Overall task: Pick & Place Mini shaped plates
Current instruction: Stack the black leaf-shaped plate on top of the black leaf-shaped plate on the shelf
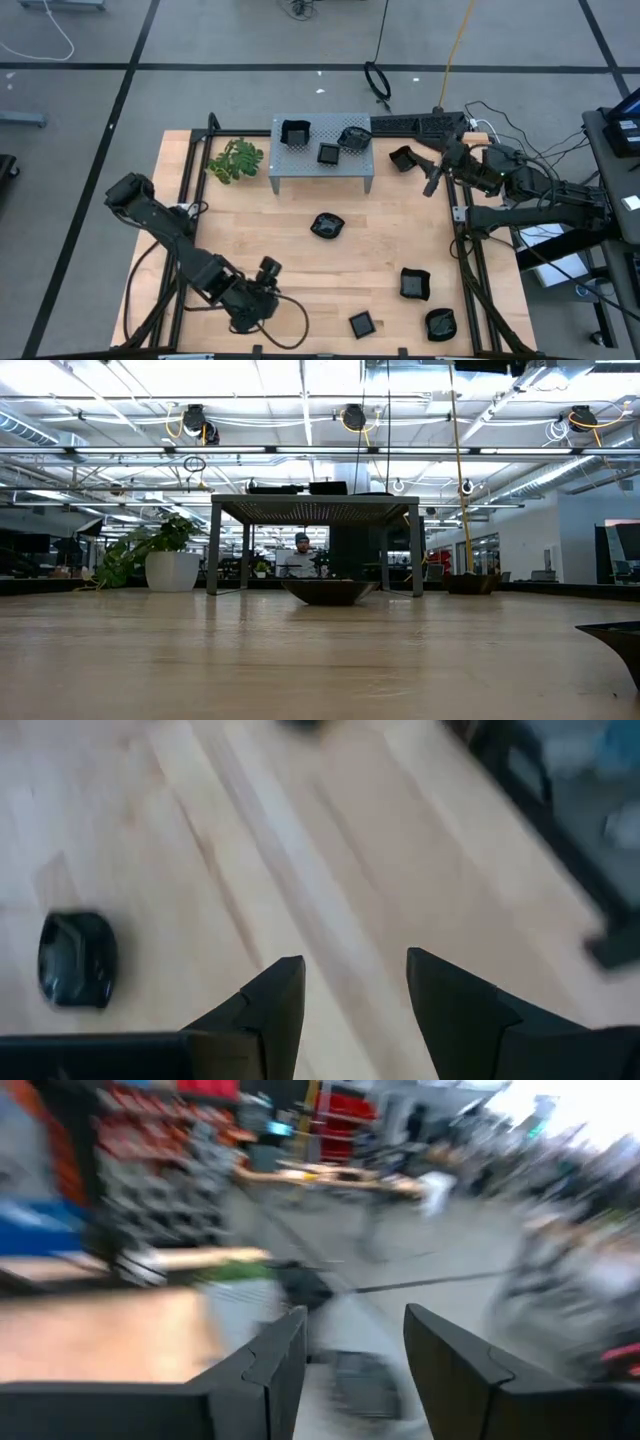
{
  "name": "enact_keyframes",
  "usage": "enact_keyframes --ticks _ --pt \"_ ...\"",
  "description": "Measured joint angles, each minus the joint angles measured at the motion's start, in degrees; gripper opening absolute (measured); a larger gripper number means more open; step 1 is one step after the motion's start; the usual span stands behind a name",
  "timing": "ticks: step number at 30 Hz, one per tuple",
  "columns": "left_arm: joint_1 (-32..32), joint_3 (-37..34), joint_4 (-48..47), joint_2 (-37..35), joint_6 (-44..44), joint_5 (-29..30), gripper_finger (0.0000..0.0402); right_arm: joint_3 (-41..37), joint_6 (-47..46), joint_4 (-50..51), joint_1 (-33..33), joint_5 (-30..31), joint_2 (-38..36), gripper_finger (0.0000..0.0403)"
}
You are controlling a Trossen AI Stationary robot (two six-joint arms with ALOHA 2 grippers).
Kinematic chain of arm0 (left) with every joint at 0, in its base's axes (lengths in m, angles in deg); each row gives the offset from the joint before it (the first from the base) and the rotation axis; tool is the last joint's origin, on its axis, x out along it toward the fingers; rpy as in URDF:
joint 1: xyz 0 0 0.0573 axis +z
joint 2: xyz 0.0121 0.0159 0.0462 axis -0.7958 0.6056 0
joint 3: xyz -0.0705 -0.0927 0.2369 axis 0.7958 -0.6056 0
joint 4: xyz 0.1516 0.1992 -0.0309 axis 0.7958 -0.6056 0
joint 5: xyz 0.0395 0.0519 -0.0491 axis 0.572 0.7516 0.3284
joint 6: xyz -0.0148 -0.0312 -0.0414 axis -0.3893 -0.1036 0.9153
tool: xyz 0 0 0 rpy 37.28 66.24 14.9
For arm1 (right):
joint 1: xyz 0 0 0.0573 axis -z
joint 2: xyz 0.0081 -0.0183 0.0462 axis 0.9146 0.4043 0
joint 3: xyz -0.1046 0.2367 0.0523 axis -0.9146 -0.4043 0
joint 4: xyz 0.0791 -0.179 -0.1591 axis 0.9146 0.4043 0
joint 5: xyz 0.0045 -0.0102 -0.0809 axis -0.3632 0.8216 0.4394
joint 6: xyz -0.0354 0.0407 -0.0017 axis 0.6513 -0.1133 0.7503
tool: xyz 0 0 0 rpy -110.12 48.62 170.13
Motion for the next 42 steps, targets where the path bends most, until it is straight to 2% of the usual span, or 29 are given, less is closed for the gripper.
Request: enact_keyframes --ticks 4,11,20,26,29,31,33,35,42 --pt "-0.63 -0.08 -4.74 -1.6 -0.81 0.49 0.0182 0.0 -14.85 -0.04 -0.02 -6.44 1.46 0.0155" --pt "1.55 -5.77 -1.43 -5.95 -2.39 0.96 0.0182 0.0 -26.33 -1.73 -0.13 -15.66 5.48 0.0155" --pt "8.78 -9.74 1.71 -9.26 -2.99 0.45 0.0182 0.0 -30.98 -8.82 -0.13 -16.82 11.58 0.0155" --pt "15.08 -9.74 1.95 -9.81 -3.73 1.79 0.0182 0.02 -31.59 -21.17 -0.12 -16.93 17.24 0.0155" --pt "18.13 -9.74 3.14 -9.81 -3.12 1.83 0.0182 0.0 -33.94 -26.67 -0.2 -21.79 20.6 0.0155" --pt "19.76 -9.74 4.36 -9.81 -3.04 1.85 0.0182 0.04 -33.48 -27.97 -0.12 -27.72 22.78 0.0155" --pt "20.99 -9.74 5.66 -9.81 -3.01 2.45 0.0182 0.02 -32.25 -27.22 -0.16 -30.62 24.84 0.0155" --pt "21.94 -9.74 6.08 -9.81 -2.41 3.54 0.0182 0.02 -28.0 -24.18 -0.17 -31.68 26.45 0.0155" --pt "23.94 -9.74 7.49 -9.81 1.67 8.09 0.0182 -0.02 -4.34 -10.17 -0.69 -31.53 33.99 0.0155"
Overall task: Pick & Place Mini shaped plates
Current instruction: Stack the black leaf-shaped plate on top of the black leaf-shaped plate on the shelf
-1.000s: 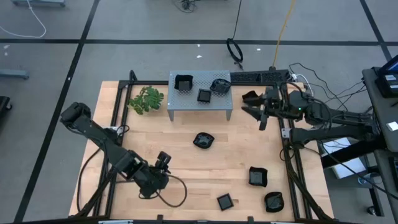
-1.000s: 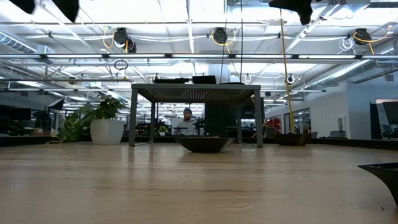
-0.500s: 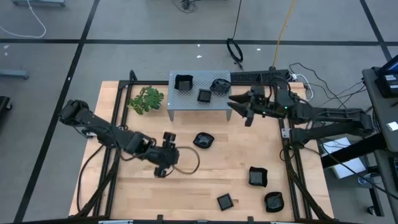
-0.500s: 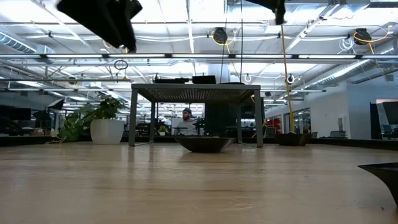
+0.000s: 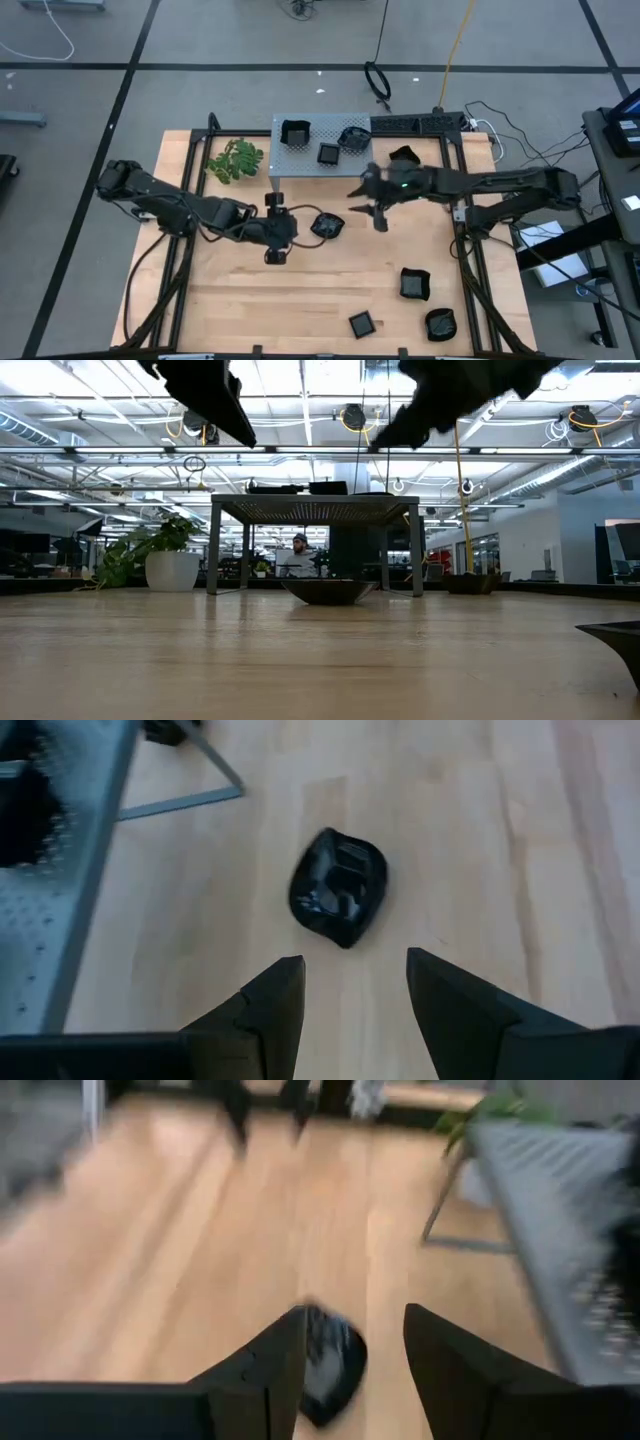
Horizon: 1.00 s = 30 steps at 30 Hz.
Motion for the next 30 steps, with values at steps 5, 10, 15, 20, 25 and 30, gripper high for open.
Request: enact_keyframes --ticks 5,10,15,20,25,30 --pt "0.61 0.0 1.84 0.0 1.93 1.72 0.0182 0.02 14.9 1.04 -0.45 0.01 8.63 0.0155" --pt "-0.03 0.0 3.49 0.0 6.29 1.73 0.0182 0.02 23.79 1.58 -0.83 -0.12 16.45 0.0155" --pt "-1.29 0.0 3.73 0.0 7.18 1.69 0.0182 0.02 37.23 1.24 -3.53 -0.19 21.4 0.0155" --pt "-0.77 0.0 0.67 -0.7 7.01 1.59 0.0182 0.02 49.82 -1.66 -6.42 5.61 27.01 0.0155" --pt "0.54 -0.01 -3.33 -3.42 5.12 0.59 0.0182 0.04 54.39 -10.12 -8.81 13.07 32.4 0.0155" --pt "1.26 -0.04 -5.11 -5.22 0.66 0.66 0.0182 0.15 54.35 -16.13 -10.01 17.61 35.57 0.0155"
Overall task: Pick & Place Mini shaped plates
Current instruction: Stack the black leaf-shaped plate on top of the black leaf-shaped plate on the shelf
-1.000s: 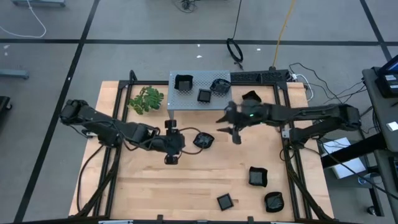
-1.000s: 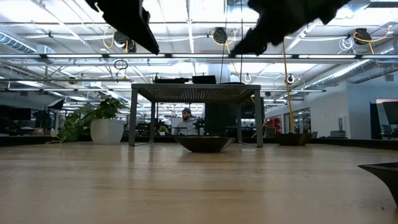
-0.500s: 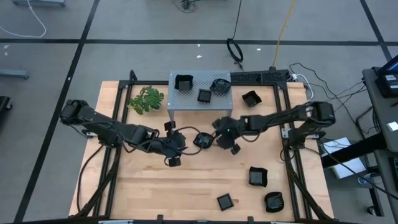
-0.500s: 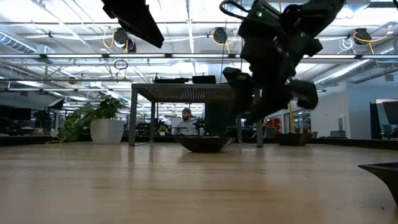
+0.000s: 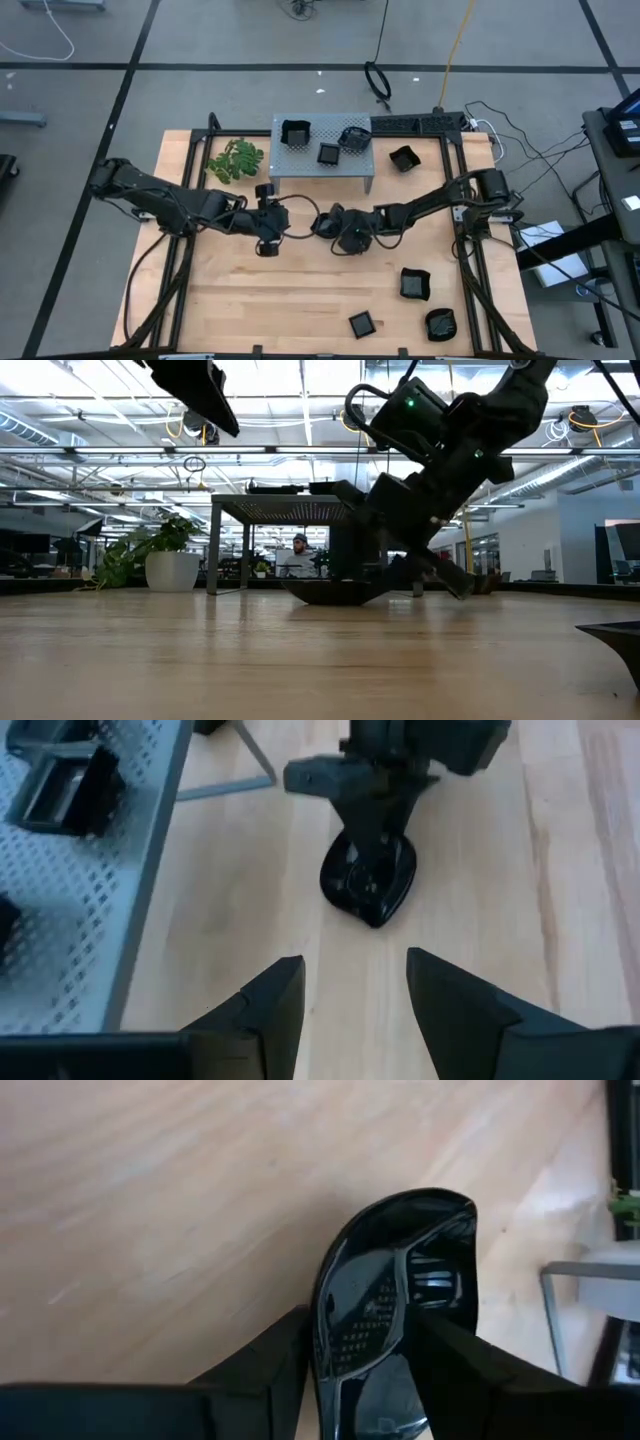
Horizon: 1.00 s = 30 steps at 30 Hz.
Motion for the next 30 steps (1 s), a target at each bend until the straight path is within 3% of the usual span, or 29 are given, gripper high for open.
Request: enact_keyframes --ticks 6,14,18,22,30 --pt "0.43 -0.02 -1.85 -0.85 -1.69 -0.04 0.0182 0.02 -3.7 -0.39 -0.92 1.17 0.73 0.013" --pt "0.66 0.04 -2.89 -1.35 -2.5 0.04 0.0182 -0.09 -7.95 0.43 -2.69 4.67 0.91 0.0014" --pt "0.66 0.04 -3.11 -1.3 -2.71 0.04 0.0182 -0.16 -12.44 0.75 -3.06 5.38 0.3 0.001" --pt "1.02 0.04 -3.54 -1.52 -3.84 -0.18 0.0182 -0.31 -14.5 2.85 -2.92 8.38 -4.83 0.0002" --pt "1.47 0.04 -4.16 -2.06 -5.76 -1.13 0.0182 -0.2 -18.21 10.49 -2.81 10.68 -24.63 0.0001"
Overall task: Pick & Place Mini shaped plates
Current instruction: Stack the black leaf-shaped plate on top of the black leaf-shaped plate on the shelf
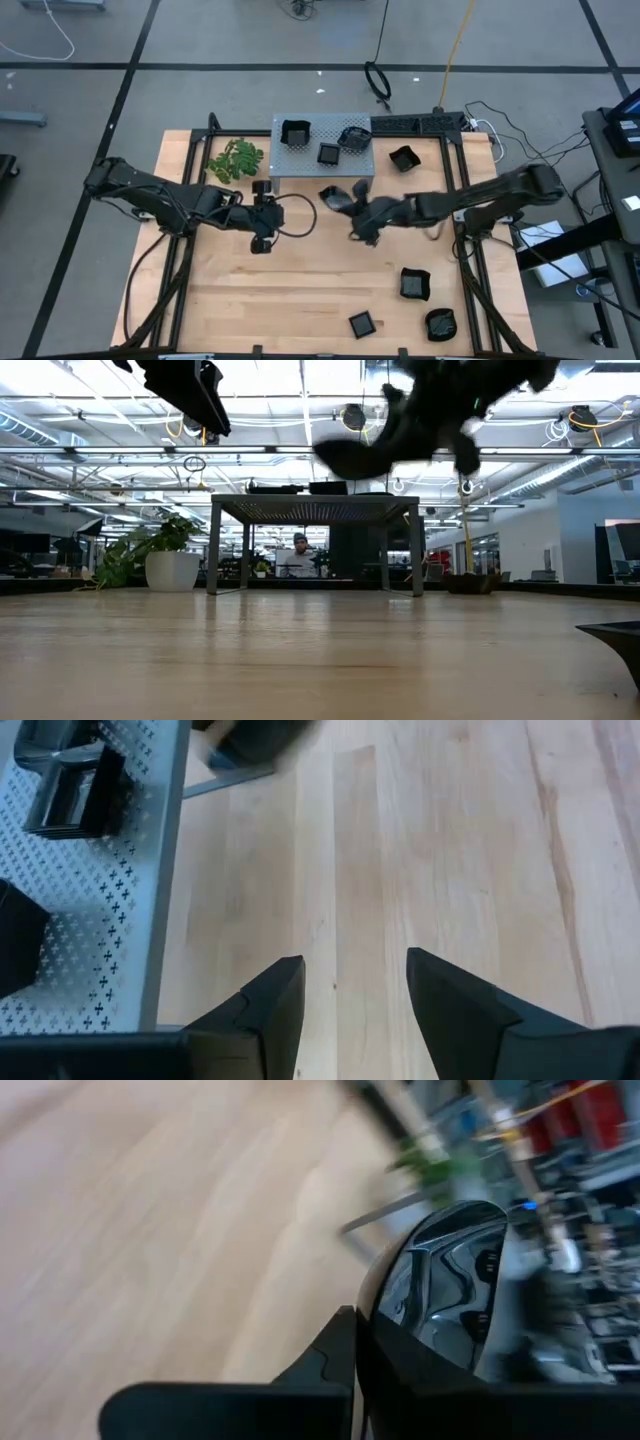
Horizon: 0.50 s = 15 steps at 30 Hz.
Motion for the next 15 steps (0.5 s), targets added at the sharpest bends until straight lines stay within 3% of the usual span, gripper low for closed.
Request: enact_keyframes --ticks 7,15 --pt "1.8 0.0 0.27 0.0 -1.71 -0.07 0.0182 0.0 -2.17 0.45 3.71 3.45 -13.35 0.0001" --pt "4.56 0.0 3.58 0.04 -6.67 -0.06 0.0182 0.0 7.12 2.08 18.94 3.98 -15.83 0.0001"
